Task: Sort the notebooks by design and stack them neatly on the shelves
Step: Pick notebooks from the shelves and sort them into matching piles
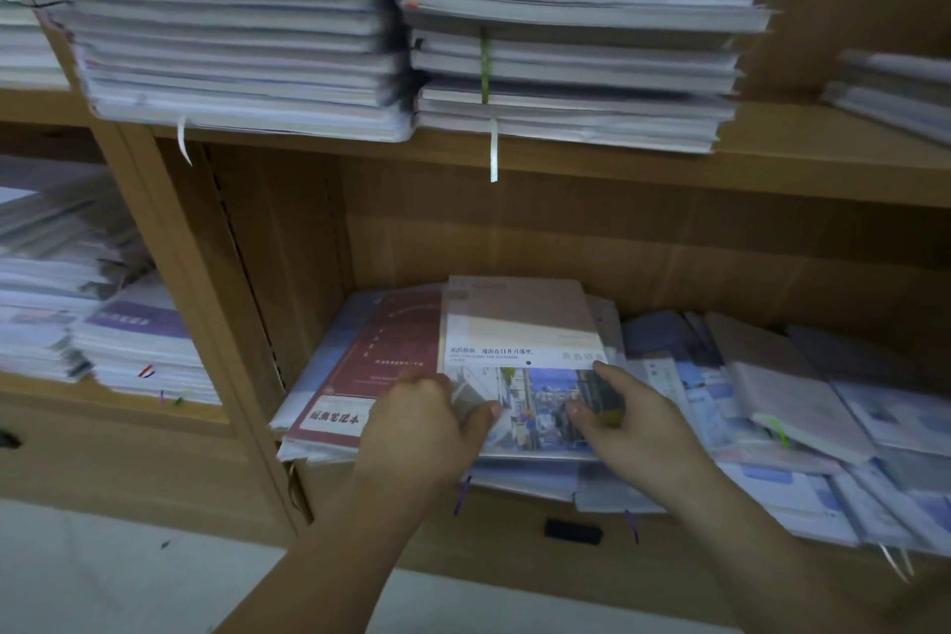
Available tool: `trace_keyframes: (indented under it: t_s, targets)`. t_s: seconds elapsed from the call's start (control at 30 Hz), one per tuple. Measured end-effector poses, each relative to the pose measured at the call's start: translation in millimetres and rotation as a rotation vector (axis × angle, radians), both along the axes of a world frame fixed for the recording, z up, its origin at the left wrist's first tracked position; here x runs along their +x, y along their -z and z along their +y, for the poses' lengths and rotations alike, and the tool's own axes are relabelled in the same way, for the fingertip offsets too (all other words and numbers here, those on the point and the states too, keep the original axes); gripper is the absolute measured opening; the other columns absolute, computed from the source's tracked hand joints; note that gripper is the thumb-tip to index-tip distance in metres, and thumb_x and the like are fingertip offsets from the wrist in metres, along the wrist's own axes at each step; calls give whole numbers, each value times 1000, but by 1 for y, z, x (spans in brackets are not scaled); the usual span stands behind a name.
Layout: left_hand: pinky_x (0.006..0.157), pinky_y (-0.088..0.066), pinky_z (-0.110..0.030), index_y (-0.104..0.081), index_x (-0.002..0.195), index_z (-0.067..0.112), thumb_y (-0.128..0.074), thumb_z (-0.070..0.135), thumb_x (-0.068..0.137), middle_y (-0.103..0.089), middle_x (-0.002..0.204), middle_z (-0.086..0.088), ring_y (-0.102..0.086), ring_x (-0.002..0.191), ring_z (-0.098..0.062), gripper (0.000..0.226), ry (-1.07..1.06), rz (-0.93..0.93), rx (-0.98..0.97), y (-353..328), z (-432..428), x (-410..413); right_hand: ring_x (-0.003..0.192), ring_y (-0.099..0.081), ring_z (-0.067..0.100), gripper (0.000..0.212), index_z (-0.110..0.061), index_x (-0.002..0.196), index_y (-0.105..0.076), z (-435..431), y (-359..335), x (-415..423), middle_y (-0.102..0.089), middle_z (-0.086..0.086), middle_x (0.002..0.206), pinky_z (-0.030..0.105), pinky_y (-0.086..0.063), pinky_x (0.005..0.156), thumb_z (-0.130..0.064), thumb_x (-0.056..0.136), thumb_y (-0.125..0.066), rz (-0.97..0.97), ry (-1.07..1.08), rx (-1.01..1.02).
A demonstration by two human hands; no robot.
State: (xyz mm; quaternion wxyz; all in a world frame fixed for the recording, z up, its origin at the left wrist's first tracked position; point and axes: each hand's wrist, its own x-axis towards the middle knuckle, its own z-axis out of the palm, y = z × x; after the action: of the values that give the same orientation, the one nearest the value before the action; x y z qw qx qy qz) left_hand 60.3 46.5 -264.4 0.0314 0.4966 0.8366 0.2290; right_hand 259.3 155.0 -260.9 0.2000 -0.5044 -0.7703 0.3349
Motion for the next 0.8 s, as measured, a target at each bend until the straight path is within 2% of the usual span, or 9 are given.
trace_keyframes:
  t_s: [0.1,0.23,0.33,0.37,0.47,0.53,0.63,0.73,0.8]
  targets:
    - [56,-39,-26,-63,88,21,-66,49,89,-60,78,5,-54,65,-12,28,-33,-108,4,-5,1,3,119,-56,14,68,-29,153,-41,5,1,4,-56,-1,144,29,-47,99,-49,93,-65,-65,-27,70]
    - [65,-60,-33,-73,98,24,-79,33,82,-76,82,12,-71,73,-8,20,-76,-736,208,-5,-3,9,129,-53,16,61,-40,149,-46,7,7,5,-59,-10,141,34,-50,103,-61,92,-58,-97,-53,108]
    - [53,-54,-27,-67,107,28,-73,27,91,-76,86,10,-70,66,-6,17,-35,-968,258,-9,-7,22,130,-53,11,54,-44,143,-51,10,5,7,-56,-16,143,33,-47,107,-62,92,-56,-58,-40,64]
    - [55,-56,-28,-65,108,30,-70,27,93,-76,89,10,-71,70,-7,16,-23,-1005,274,-11,-8,26,132,-52,11,52,-43,142,-53,9,3,8,-55,-16,145,33,-46,109,-60,93,-58,-33,-40,36]
    - [80,-62,-43,-64,113,32,-65,24,96,-76,98,14,-74,90,-10,19,41,-1028,271,-13,-10,28,133,-50,11,50,-34,141,-58,5,1,9,-53,-11,146,32,-42,113,-48,93,-65,29,-49,-21]
    - [87,-60,-40,-66,115,29,-63,20,99,-77,100,16,-73,92,-6,19,65,-1011,292,-17,-16,31,133,-50,11,48,-30,138,-60,1,-3,13,-54,-9,145,29,-41,110,-44,93,-68,74,-21,-62]
    - [92,-58,-37,-66,121,30,-60,18,102,-76,109,14,-73,100,-8,24,104,-1050,359,-28,-29,40,119,-57,6,46,-34,138,-59,-6,-20,25,-56,-10,140,21,-43,97,-45,94,-66,129,-6,-190]
    - [97,-56,-41,-67,122,28,-57,14,103,-76,113,8,-73,105,-14,25,163,-1090,369,-37,-48,47,77,-64,-2,41,-38,137,-56,-22,-40,44,-70,-5,103,14,-47,68,-36,97,-65,181,2,-312]
    - [96,-57,-39,-68,122,26,-58,13,103,-76,114,5,-73,105,-17,26,219,-1107,349,-46,-64,52,87,-68,7,44,-38,138,-55,-34,-50,59,-70,3,108,18,-48,68,-33,96,-68,236,62,-334]
